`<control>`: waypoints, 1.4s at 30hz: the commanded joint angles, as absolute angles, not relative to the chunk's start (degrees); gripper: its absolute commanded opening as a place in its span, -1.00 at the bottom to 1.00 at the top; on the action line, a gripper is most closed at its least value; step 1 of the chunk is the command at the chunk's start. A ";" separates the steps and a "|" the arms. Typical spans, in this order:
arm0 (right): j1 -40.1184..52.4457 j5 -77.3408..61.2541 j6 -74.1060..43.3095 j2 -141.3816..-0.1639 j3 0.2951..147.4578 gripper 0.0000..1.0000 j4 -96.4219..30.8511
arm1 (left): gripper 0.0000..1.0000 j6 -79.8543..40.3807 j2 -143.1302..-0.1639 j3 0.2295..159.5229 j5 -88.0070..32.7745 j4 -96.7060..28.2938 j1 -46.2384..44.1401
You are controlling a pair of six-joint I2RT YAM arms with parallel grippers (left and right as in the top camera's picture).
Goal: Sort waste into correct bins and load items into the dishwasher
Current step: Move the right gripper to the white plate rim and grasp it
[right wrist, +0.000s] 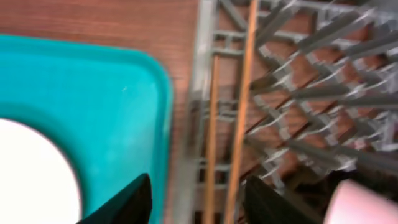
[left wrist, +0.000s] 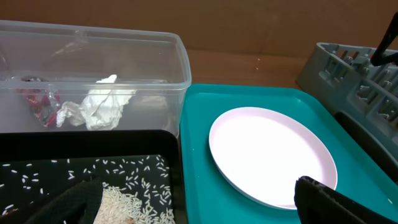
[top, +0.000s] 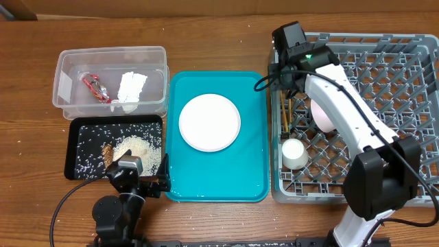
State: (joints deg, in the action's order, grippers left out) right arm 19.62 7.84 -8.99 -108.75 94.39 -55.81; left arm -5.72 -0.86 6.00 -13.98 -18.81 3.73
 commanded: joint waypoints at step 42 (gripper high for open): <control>29.28 7.11 -22.35 -101.91 89.01 -0.92 -49.84 | 1.00 -4.69 -0.25 5.72 -14.46 -18.59 3.31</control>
